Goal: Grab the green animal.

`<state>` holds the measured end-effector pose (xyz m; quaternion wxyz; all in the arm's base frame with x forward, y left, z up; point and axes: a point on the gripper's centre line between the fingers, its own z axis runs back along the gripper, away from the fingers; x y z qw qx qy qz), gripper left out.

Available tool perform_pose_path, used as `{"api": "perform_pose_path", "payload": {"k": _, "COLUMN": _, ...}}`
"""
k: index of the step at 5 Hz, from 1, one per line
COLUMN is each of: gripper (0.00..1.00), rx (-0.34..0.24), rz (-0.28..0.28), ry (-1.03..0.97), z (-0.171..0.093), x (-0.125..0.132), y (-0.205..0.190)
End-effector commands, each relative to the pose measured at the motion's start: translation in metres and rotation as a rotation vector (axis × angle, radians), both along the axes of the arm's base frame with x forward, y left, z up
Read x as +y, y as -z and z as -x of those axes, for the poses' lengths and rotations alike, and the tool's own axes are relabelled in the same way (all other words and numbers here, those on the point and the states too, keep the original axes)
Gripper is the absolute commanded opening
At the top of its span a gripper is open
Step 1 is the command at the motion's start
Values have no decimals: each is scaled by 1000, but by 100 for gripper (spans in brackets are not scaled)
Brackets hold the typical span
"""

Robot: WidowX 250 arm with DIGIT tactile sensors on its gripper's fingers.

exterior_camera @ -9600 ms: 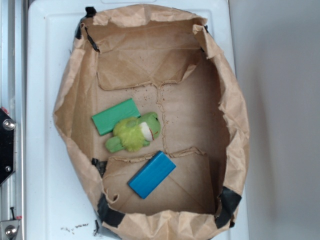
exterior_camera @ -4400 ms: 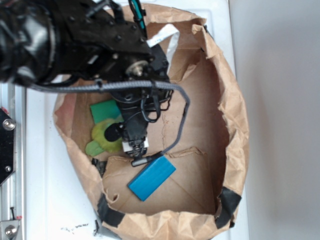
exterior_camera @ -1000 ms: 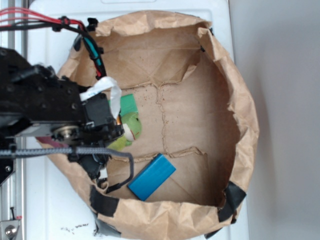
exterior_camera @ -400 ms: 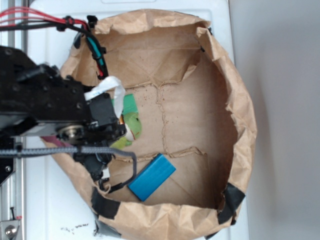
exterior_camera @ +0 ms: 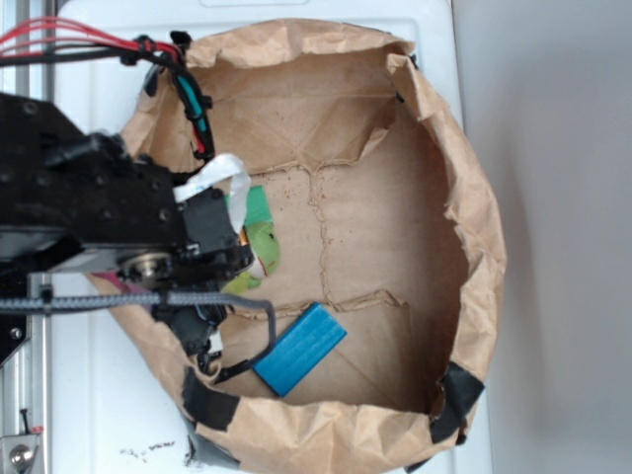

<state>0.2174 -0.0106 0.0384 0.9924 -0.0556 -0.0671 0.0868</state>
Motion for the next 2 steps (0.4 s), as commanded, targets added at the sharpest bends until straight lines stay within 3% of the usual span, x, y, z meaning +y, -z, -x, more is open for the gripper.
{"api": "perform_pose_path", "payload": {"k": 1, "gripper": 100, "rx": -54, "rz": -3, "ry": 18, "z": -7, "x": -3, "y": -7}}
{"api": "perform_pose_path", "payload": {"k": 2, "gripper": 100, "rx": -64, "rz": -2, "ry": 3, "z": -7, "x": -2, "y": -8}}
